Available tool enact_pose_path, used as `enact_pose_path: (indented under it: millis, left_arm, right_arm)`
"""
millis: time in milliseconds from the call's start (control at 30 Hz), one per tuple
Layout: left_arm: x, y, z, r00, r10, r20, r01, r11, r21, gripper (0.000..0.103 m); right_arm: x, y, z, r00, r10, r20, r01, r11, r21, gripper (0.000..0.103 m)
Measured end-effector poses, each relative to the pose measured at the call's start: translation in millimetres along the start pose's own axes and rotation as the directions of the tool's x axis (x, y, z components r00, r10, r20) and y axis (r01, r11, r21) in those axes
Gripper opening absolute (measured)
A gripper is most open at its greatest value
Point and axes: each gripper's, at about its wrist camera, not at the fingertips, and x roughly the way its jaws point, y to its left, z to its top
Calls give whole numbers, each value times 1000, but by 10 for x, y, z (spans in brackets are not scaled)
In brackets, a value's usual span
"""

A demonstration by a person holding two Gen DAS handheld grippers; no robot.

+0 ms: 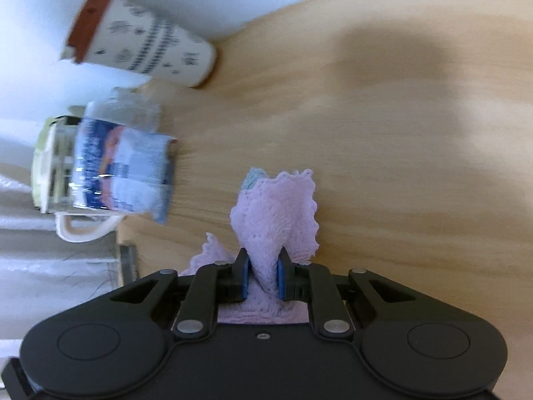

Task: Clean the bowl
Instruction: 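Keep wiping the bowl's outer wall with the cloth in the right gripper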

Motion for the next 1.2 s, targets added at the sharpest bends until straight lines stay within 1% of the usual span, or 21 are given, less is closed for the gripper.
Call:
enact_pose_path:
  millis: [67, 100, 167, 267, 333, 400, 433, 500, 600, 667, 767, 900, 967, 1033, 1100, 1200]
  left_arm:
    - [-19, 17, -38, 1000, -1, -7, 1, 1000, -18, 8]
    - [-29, 21, -55, 1000, -1, -8, 1, 1000, -21, 8]
    - [-43, 22, -82, 1000, 0, -9, -1, 1000, -22, 8]
    - [-46, 49, -102, 1000, -3, -18, 2, 999, -35, 8]
    - [-59, 40, -116, 1000, -4, -21, 3, 1000, -24, 8]
    - [-73, 22, -121, 1000, -7, -22, 6, 1000, -6, 9]
    - [-69, 25, -118, 1000, -8, -25, 8, 1000, -3, 9]
    - [-58, 33, -109, 999, -10, -32, 10, 1000, 2, 9]
    - [-54, 41, -126, 999, -8, -38, 8, 1000, -5, 8]
    - [-56, 30, -150, 999, 0, -46, 1, 1000, 4, 7]
    - [-61, 45, -158, 999, -17, -50, 16, 1000, -17, 8]
    - [-66, 35, -168, 999, -19, -49, 18, 1000, -22, 8]
    - [-63, 56, -174, 998, -22, -55, 20, 999, -40, 8]
    - [-64, 77, -183, 998, -25, -63, 21, 998, -56, 8]
    - [-64, 81, -188, 997, -24, -67, 20, 998, -58, 8]
    - [-61, 92, -192, 997, -24, -71, 20, 998, -61, 8]
  right_arm:
    - [14, -110, -125, 998, -54, 7, 54, 998, -9, 17]
    - [9, -142, -182, 998, -64, 20, 64, 998, -17, 17]
    - [11, -196, -276, 999, -28, 23, 28, 1000, 9, 17]
    - [29, -150, -260, 1000, -6, 25, 5, 1000, 21, 17]
    - [22, -76, -214, 999, 4, 33, -4, 1000, 11, 17]
    - [9, 79, -140, 999, 18, 42, -17, 999, -32, 17]
    - [14, 153, -120, 999, 13, 44, -10, 998, -59, 17]
    - [29, 353, -89, 999, -1, 39, 6, 992, -125, 17]
    - [114, 569, -59, 1000, 7, 14, -5, 986, -167, 17]
    - [169, 654, -66, 1000, -2, 4, 2, 982, -189, 17]
    - [202, 690, -95, 1000, -13, -5, 11, 979, -205, 17]
    - [113, 544, -154, 1000, -9, 14, 12, 986, -166, 17]
    - [43, 364, -184, 1000, -11, 28, 14, 995, -101, 17]
    - [6, 235, -222, 999, -18, 34, 20, 998, -61, 17]
    - [-30, 96, -333, 998, -47, 32, 48, 998, -39, 17]
    - [-51, -89, -585, 999, -48, 15, 48, 999, 2, 17]
